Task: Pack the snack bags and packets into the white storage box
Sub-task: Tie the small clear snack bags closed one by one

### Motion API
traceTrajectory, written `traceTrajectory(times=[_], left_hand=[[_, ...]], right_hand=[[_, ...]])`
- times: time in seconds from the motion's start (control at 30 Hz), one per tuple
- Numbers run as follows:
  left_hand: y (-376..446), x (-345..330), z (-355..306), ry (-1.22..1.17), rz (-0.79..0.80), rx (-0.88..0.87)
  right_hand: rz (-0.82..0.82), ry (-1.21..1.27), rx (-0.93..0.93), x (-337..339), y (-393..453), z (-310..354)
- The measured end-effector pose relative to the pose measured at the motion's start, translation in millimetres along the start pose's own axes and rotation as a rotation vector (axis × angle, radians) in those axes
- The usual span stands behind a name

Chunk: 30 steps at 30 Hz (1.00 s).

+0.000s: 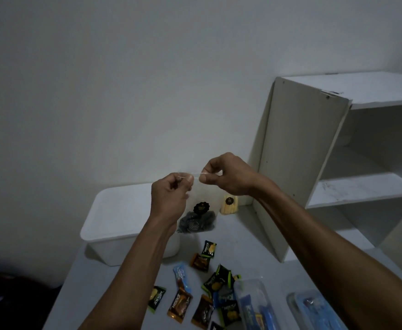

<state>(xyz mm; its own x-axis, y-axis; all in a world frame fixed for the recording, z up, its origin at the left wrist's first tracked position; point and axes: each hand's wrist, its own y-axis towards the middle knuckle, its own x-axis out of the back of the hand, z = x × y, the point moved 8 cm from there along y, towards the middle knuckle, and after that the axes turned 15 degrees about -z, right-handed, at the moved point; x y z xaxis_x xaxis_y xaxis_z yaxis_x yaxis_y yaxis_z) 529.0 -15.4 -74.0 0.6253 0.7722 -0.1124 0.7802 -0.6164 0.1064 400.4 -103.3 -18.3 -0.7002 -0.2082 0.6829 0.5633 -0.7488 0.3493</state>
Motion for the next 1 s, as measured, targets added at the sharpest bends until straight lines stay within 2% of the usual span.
traceTrajectory(times=[0.1,0.5,0.67,0.8,1.0], left_hand=[[3.8,3.8,1.9,0.008,-0.050,-0.006],[12.7,10.8,2.4,-0.036,-0.083,0.038],[15.9,16.5,3.6,-0.050,-0.102,0.057],[16.8,17.8,4.1,-0.061,-0.097,0.074],[19.6,18.7,1.1,-0.098,-0.102,0.112]], right_hand=[[0.010,-0.020,-0.007,0.8,2.1,-3.8],[-0.049,0.026,-0.043,6.0,4.6,-12.1],[-0.030,0.202,-0.169,3.3,2.4,-23.9],[-0.107,0.287,-0.199,5.2,1.3,-26.8],[-0.137,0.462,-0.323,3.9,-2.1,-36.1]])
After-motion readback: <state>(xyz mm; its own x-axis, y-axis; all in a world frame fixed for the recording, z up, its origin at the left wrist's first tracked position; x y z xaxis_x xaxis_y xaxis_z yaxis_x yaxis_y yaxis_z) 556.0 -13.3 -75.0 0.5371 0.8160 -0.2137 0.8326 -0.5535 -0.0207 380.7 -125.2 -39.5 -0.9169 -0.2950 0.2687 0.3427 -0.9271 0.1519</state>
